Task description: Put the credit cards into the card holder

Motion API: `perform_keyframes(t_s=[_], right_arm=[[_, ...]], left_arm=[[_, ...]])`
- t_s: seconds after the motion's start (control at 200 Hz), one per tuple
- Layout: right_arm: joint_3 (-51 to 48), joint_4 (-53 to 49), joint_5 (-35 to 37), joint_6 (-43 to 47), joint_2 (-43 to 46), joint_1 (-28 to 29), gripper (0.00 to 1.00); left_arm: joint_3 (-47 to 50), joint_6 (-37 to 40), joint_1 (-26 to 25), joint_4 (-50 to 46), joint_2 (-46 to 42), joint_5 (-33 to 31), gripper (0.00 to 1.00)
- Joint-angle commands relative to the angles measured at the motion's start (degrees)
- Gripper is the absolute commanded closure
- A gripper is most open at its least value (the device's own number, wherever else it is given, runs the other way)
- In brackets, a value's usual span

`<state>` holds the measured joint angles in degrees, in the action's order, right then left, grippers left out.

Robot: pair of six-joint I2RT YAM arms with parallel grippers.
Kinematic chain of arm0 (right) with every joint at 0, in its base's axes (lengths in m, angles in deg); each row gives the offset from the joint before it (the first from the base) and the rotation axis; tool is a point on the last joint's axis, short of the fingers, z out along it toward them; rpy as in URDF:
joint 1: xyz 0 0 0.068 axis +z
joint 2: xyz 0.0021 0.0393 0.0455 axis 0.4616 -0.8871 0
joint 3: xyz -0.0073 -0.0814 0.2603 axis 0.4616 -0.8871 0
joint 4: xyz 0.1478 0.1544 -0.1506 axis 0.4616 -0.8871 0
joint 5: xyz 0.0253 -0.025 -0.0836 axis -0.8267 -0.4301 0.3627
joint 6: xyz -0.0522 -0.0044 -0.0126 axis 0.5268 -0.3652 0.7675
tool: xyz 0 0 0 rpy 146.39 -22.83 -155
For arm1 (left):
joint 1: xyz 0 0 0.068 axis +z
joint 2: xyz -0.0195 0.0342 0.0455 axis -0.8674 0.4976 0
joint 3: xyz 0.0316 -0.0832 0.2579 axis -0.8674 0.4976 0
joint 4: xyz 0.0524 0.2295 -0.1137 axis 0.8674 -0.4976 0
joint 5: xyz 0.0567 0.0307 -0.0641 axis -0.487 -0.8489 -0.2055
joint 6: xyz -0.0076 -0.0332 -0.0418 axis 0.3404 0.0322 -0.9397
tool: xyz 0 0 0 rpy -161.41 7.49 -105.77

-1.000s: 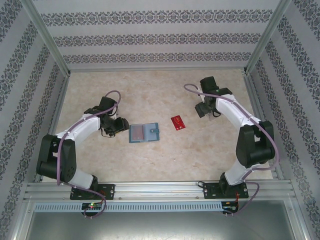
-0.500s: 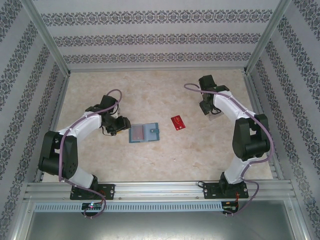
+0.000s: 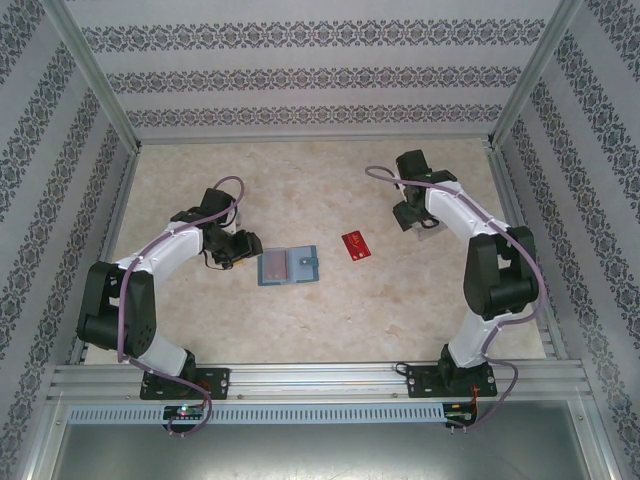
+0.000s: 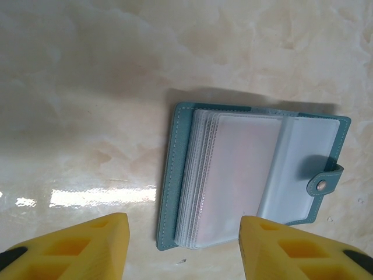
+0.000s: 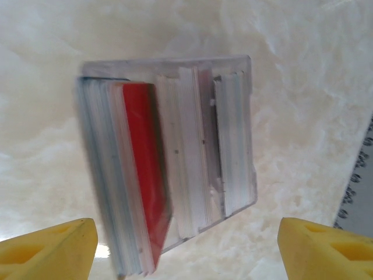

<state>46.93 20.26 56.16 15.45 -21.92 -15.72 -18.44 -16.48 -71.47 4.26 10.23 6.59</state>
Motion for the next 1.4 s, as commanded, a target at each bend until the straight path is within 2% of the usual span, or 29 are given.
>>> perform_keyframes(t_s=[0.0,0.285,0.575,0.635,0.829,1.009,1.264,1.394], right_arm=[[0.9,-0.1,8.7,1.0,-1.5,0.2,0.19],[-1.0,3.3,9.0,1.0,3.4,0.1,0.21],[-0.4,1.7,9.0,1.0,0.3,-0.6,0.22],[0.0,1.0,7.1,1.1,-0.1,-0.8,0.3],[0.5,-0.1,3.3,1.4,0.0,-0.8,0.63],[1.2,-1.5,1.8,1.2,-0.1,-0.8,0.86],[1.8,-2.3,0.6,0.9,1.2,-0.8,1.0],[3.2,-4.9,-2.0,0.1,2.3,-0.7,1.0]], left_arm=[[-0.1,1.2,-0.6,-1.8,-0.7,0.9,0.47],[-0.7,1.6,-0.6,-3.1,-1.3,0.4,0.47],[-1.4,1.6,-0.6,-3.1,-0.3,1.1,0.46],[-1.3,1.6,-0.6,-3.0,-0.2,1.1,0.47],[-0.9,1.7,-0.6,-2.8,0.1,1.4,0.47],[-0.9,1.8,-0.6,-2.6,0.9,2.0,0.47],[-1.2,2.1,-0.6,-3.1,1.0,2.2,0.47],[-1.2,2.3,-0.6,-3.4,1.0,2.3,0.47]])
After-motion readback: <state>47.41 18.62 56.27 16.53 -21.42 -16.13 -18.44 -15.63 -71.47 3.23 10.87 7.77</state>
